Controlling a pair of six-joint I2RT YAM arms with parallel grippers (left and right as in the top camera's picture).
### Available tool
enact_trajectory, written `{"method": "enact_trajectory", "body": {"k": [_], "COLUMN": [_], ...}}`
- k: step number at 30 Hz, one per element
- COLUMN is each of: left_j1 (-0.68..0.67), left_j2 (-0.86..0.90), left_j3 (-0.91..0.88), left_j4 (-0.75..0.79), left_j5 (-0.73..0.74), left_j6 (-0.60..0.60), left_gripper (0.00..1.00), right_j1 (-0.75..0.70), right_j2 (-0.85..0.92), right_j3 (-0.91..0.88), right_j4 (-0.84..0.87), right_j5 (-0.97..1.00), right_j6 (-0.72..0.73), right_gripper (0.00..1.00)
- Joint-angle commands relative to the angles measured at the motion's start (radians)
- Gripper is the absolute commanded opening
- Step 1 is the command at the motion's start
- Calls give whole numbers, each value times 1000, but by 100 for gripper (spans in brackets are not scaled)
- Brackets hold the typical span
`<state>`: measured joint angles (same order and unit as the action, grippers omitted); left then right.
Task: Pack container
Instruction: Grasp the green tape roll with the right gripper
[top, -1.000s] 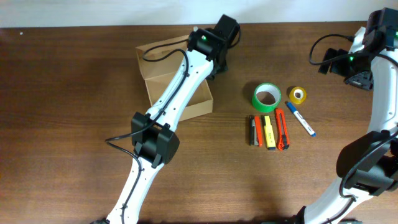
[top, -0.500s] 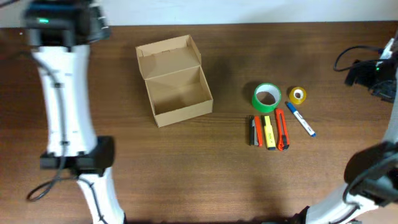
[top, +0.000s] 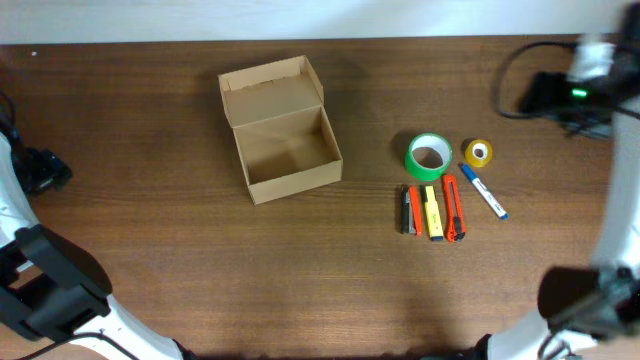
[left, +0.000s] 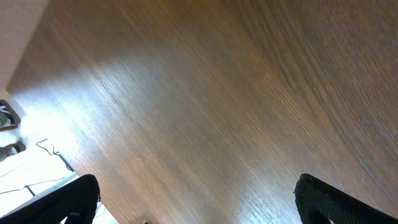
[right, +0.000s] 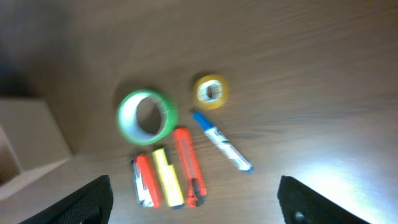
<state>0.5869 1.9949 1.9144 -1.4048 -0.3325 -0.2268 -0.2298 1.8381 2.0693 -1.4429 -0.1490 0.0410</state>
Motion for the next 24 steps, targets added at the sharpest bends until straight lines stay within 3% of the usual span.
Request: {"method": "enact_trajectory", "body": {"k": [1, 7, 14, 24], "left_j1": [5, 5, 5, 5], "left_j2": [-26, -26, -26, -26], "left_j3": [-6, -6, -6, -6], "left_j4": [3, 3, 3, 3], "left_j5": [27, 27, 27, 27], "left_j6": [12, 12, 12, 12], "left_gripper": [100, 100, 100, 100], "right_j1": [116, 283, 234, 221], "right_j2": [116, 330, 389, 398], "right_j3": [1, 1, -17, -220], "right_j4": [5, 56, 103, 218], "right_j5": [20, 237, 212, 144], "right_j6": [-11, -26, -92, -112], "right_gripper": [82, 77, 73, 73]}}
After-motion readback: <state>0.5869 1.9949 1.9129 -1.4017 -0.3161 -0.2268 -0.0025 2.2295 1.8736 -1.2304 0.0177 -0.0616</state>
